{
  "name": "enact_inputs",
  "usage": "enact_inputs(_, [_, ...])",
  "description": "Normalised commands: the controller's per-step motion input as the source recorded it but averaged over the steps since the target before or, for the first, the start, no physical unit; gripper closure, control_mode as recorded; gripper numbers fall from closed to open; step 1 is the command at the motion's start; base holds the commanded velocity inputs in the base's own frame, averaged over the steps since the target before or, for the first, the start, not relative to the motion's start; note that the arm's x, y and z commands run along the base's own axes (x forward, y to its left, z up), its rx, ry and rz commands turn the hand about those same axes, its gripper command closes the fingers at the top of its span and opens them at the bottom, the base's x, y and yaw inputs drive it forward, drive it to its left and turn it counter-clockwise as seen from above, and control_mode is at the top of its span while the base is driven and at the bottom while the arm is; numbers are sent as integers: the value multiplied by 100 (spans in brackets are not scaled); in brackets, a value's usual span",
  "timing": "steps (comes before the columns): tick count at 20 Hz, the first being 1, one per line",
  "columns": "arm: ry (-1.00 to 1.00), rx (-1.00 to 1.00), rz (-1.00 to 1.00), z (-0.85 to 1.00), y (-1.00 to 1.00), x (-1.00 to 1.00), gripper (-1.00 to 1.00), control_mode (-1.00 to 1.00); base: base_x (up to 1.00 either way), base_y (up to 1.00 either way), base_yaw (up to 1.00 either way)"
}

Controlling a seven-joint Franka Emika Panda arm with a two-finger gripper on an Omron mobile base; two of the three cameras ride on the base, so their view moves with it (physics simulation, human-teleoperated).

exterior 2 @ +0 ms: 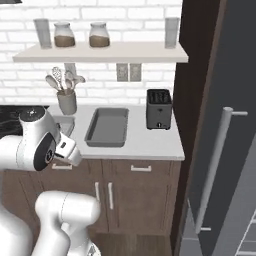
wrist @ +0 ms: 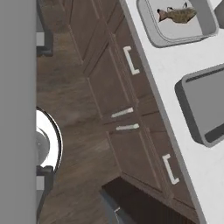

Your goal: Place one potato and one fish in each tupperware on the nearby counter, to pack two identical lunches.

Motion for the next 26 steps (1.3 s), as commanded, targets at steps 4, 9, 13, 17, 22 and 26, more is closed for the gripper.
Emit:
enact_inputs(4, [0,0,0,0,0,0,-100,100,-100,-86,-1])
enact_inputs(9, [0,0,0,0,0,0,-100,100,-100,-98,-10])
enact_inputs(13, [0,0,0,0,0,0,-100,100,-100,-100,-11])
enact_inputs(17, [0,0,0,0,0,0,-100,100,-100,-100,-4])
enact_inputs(22, [0,0,0,0,0,0,-100,100,-54,-100,-34])
enact_inputs(26, [0,0,0,0,0,0,-100,100,-5,-87,-76])
